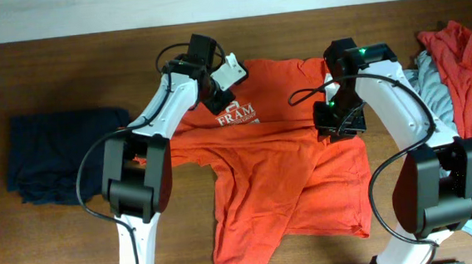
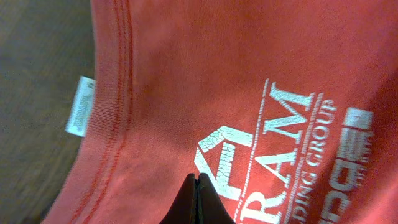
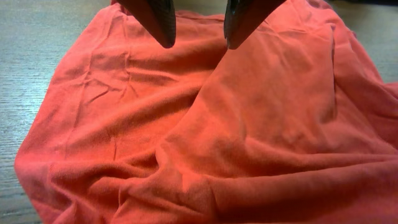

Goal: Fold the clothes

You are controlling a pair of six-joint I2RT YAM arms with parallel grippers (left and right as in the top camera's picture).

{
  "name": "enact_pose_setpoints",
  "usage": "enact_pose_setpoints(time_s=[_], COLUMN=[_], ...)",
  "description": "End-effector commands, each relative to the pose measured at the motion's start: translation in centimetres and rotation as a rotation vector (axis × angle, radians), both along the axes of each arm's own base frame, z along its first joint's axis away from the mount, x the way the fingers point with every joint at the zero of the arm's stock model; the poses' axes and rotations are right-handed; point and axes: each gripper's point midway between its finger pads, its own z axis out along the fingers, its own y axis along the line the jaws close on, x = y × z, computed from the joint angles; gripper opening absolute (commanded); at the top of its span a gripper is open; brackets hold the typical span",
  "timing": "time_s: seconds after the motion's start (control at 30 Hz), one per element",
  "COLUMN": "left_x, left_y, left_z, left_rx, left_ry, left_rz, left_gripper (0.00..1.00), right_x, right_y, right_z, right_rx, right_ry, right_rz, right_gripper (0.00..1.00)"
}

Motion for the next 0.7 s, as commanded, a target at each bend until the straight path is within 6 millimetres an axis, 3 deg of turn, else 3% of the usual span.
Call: enact_pose_setpoints(time_s=[0.0, 0.17, 0.33, 0.47, 0.67], left_x=[-0.2, 0.2, 1.2, 3.5, 6.8], left_y=[-0.4, 0.4, 3.5, 8.0, 17.4], left_z=[-1.7, -4.2, -8.4, -9.6, -8.4], left_rx=[-0.006, 0.042, 0.185, 0.263, 0.253], left_ry=[0.021, 0.036, 0.039, -0.015, -0.066], left_rz=[-0.030, 0.011, 0.165, 0.416, 0.808], left_gripper=[0.00, 0.00, 0.00, 0.00, 0.00], right_x=[-0.2, -0.1, -0.1, -0.1, -0.2], right_y=[0.0, 0.0, 0.0, 0.0, 0.0], right_z=[0.3, 0.3, 0.3, 0.3, 0.3], right_rx=[-0.006, -0.009, -0.013, -0.012, -0.013], right_ry=[-0.005, -0.004, -0.002, -0.002, 0.001], right_rz=[-0.007, -0.017, -0.029, -0.029, -0.028], right_gripper=[0.31, 0.31, 0.31, 0.31, 0.31])
